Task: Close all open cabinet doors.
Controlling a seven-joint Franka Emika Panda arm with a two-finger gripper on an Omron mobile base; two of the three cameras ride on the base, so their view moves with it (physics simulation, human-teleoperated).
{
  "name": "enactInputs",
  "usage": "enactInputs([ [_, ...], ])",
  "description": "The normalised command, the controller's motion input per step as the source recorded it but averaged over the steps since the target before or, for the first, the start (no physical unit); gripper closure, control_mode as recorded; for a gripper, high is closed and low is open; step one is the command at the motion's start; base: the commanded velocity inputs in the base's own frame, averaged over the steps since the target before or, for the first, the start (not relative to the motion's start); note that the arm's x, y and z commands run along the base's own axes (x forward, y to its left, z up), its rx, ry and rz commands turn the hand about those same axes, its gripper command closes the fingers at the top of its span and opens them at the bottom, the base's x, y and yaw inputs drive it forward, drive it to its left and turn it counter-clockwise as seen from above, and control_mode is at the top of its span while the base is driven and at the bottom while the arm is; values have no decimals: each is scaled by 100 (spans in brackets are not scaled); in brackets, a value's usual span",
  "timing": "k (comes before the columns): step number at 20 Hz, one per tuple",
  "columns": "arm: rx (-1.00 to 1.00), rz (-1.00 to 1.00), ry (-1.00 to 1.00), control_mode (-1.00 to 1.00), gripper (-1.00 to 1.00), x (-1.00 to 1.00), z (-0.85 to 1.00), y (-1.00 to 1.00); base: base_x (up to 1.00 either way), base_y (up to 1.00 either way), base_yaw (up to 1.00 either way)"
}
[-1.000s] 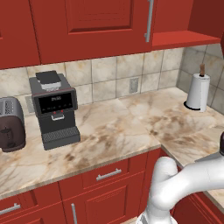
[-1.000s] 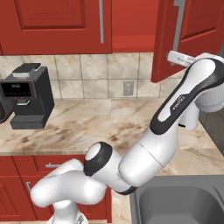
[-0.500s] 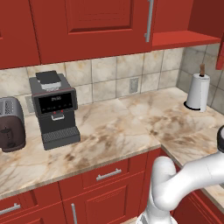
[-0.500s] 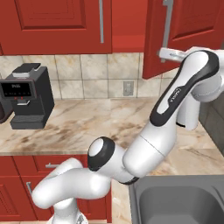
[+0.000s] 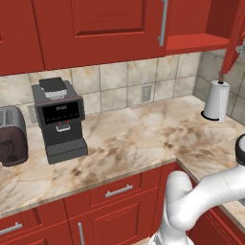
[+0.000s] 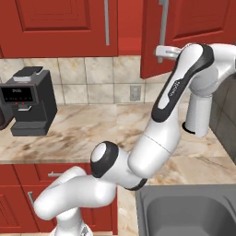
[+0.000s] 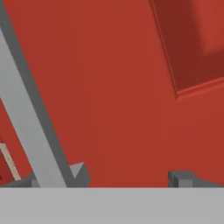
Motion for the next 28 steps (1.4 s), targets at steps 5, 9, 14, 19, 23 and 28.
enactInputs([
  [5,0,0,0,-100,-100,39,0,71,0,0,0],
  [9,0,0,0,-100,-100,46,0,73,0,0,0],
  [14,0,0,0,-100,-100,49,0,71,0,0,0],
  [19,0,0,0,-100,-100,52,-2,67,0,0,0],
  [23,0,0,0,-100,-100,56,0,62,0,0,0],
  [28,0,0,1,-100,-100,62,0,60,0,0,0],
])
